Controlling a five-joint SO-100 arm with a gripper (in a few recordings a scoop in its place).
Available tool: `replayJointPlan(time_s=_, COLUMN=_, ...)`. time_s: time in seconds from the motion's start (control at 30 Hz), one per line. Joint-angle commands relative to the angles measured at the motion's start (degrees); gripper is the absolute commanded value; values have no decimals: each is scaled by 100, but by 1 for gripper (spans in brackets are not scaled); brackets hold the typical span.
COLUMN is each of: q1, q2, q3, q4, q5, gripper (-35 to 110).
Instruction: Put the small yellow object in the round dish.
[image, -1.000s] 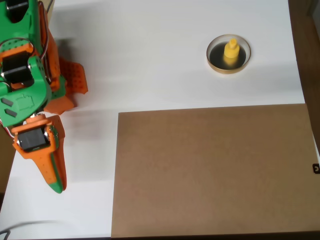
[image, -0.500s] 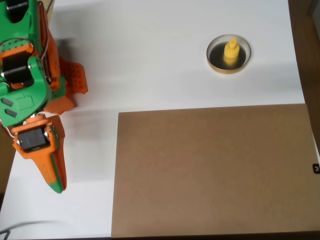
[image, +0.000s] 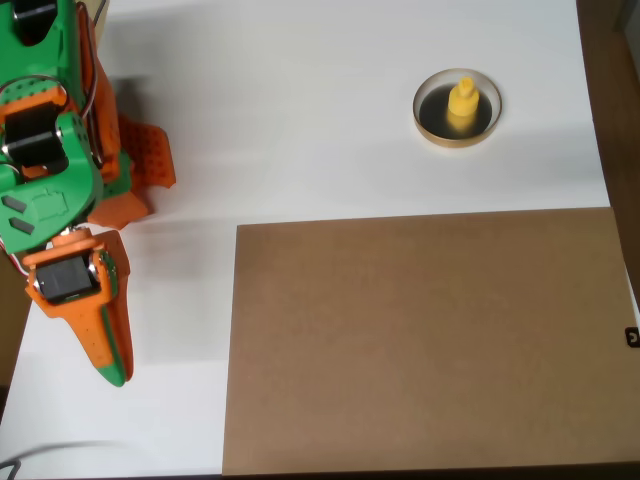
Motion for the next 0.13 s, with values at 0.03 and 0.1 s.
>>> replayJointPlan(time_s=0.03, q1=105, q2=123, q3=35, q4=-26, q5=-62, gripper=0)
replayJointPlan(time_s=0.1, q1=105, q2=123, q3=35, q4=-26, q5=-62, gripper=0)
